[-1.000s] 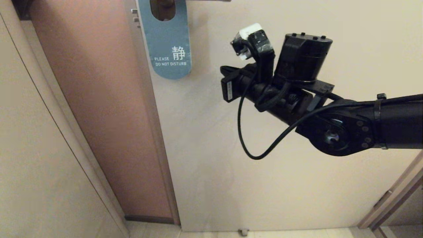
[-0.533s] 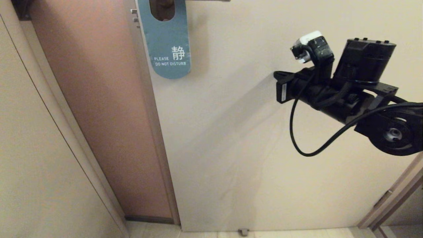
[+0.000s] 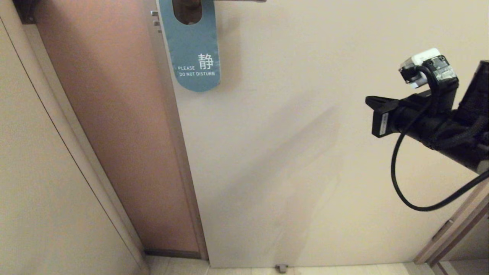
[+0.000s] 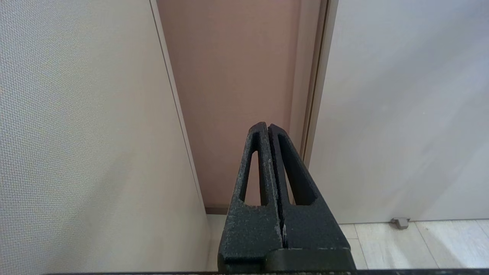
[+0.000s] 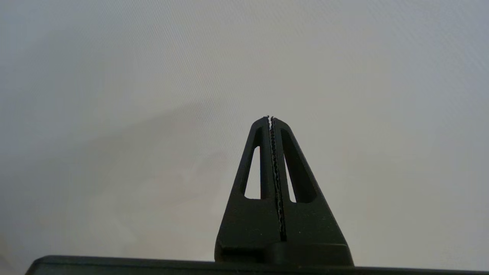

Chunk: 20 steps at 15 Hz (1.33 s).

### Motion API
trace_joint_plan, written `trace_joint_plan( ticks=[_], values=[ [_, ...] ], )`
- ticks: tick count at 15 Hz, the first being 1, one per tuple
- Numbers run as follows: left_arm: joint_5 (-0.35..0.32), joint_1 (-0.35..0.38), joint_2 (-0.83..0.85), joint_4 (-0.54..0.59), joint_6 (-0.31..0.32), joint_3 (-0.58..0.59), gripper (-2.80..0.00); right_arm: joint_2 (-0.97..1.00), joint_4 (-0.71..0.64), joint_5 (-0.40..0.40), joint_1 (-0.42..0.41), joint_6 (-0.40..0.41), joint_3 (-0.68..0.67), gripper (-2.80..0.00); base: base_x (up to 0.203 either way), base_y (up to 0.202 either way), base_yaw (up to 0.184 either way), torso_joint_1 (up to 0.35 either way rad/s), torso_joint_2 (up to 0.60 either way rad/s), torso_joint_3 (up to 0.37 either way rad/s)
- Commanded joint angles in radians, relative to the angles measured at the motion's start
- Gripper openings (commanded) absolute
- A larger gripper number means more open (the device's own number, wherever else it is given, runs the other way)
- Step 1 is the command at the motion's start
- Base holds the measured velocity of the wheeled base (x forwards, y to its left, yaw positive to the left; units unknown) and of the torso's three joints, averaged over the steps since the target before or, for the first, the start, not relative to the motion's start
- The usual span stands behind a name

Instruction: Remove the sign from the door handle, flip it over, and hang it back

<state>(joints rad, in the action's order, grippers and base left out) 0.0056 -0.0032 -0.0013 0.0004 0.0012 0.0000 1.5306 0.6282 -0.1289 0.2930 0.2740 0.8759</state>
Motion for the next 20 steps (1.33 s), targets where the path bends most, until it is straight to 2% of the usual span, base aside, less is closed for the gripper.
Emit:
trace_joint_plan(
  ticks=[1, 6, 12, 16, 20],
  values=[
    [0.001, 0.000, 0.001, 0.000, 0.000, 0.000, -2.80, -0.085, 0.004, -0.001, -0.036, 0.002, -0.069, -2.80, 0.000, 0.000, 0.000, 0.000, 0.00, 0.000],
    [0.001, 0.000, 0.001, 0.000, 0.000, 0.000, -2.80, -0.244, 0.008, -0.002, -0.200, 0.003, -0.238, -2.80, 0.000, 0.000, 0.000, 0.000, 0.00, 0.000],
    [0.001, 0.000, 0.001, 0.000, 0.000, 0.000, -2.80, -0.474, 0.003, 0.005, -0.244, -0.011, -0.537, -2.80, 0.000, 0.000, 0.000, 0.000, 0.00, 0.000],
    [0.001, 0.000, 0.001, 0.000, 0.000, 0.000, -2.80, -0.686, -0.006, 0.098, -0.267, -0.017, -0.799, -2.80, 0.000, 0.000, 0.000, 0.000, 0.00, 0.000],
    [0.001, 0.000, 0.001, 0.000, 0.000, 0.000, -2.80, -0.930, -0.177, 0.175, -0.282, -0.055, -0.869, -2.80, 0.000, 0.000, 0.000, 0.000, 0.00, 0.000]
  ],
)
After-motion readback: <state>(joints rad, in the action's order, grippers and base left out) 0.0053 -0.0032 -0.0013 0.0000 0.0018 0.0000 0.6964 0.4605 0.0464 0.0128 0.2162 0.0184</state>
